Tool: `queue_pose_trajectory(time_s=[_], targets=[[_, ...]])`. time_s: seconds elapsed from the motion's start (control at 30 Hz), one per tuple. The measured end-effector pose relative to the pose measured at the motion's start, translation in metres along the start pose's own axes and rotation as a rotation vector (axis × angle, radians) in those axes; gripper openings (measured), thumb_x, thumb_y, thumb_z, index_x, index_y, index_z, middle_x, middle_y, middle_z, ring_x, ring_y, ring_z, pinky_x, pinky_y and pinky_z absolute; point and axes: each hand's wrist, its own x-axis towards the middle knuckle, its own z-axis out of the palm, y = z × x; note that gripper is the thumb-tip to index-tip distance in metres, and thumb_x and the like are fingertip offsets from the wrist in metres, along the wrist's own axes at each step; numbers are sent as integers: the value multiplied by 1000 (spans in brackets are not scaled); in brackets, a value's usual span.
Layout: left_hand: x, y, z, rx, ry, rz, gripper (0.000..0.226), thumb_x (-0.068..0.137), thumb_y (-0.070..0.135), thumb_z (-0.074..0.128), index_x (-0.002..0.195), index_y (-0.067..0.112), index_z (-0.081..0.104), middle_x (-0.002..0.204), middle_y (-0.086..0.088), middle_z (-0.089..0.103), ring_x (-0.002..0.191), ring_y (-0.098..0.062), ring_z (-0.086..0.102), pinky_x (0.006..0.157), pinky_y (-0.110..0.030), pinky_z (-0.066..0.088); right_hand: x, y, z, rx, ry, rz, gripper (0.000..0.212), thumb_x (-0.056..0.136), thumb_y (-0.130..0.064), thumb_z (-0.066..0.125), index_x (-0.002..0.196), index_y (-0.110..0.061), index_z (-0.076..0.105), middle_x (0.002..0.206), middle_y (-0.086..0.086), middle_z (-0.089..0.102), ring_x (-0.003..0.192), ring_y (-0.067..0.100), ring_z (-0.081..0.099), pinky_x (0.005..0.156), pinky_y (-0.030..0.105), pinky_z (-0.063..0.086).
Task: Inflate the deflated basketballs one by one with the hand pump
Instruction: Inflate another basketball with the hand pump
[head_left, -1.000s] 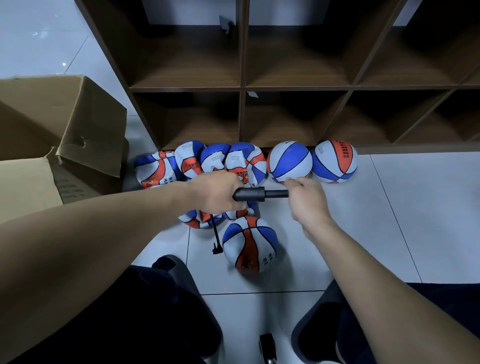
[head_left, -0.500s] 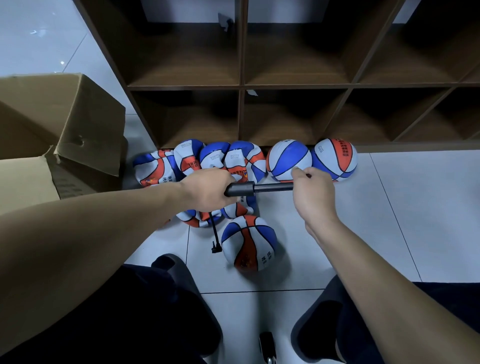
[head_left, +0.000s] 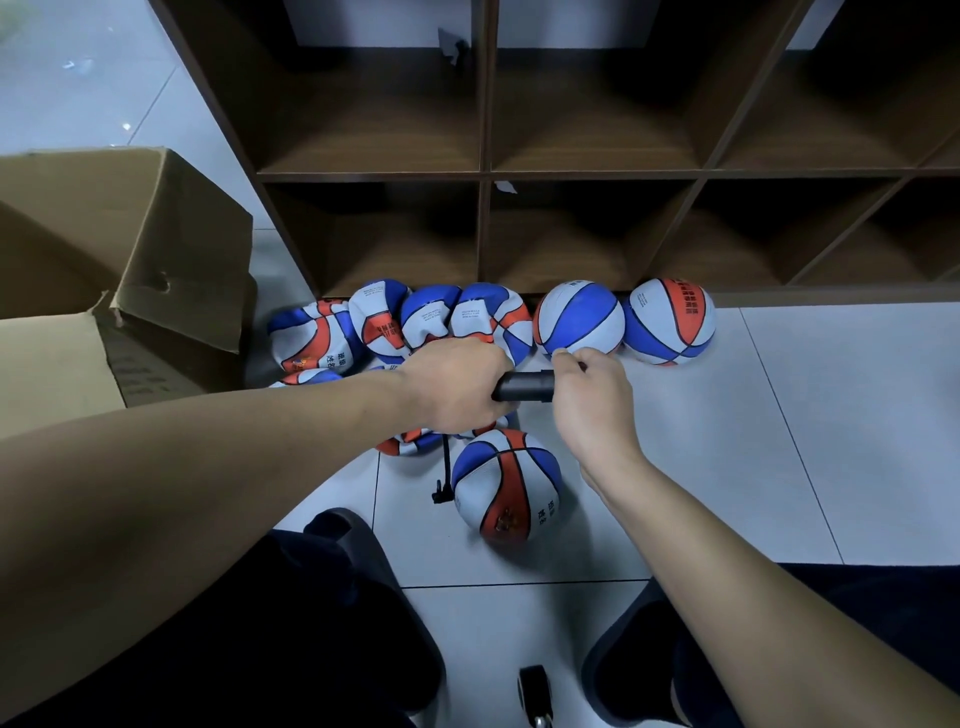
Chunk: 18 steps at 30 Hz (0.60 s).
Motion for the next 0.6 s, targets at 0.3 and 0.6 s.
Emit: queue_pose_trajectory(time_s=[0.3,0.6], targets=[[0,-12,-2,-43,-54,-2,22,100,49,68,92,28,68,76,4,68,70,-17,66,66,-39,58,14,9,-8,-24,-26,-32,38,106,-30,57,74,-10,52,66,-3,49,62,14,45,59,28,38],[-8,-45,-1,-28,-168,-94,19,104,43,66,91,29,64,77,2,67,71,-19,65,65,-37,55,33,26,-35,98,139,50,45,104,-26,59,66,-17,36,52,-12,34,54,10,31,59,31,32]])
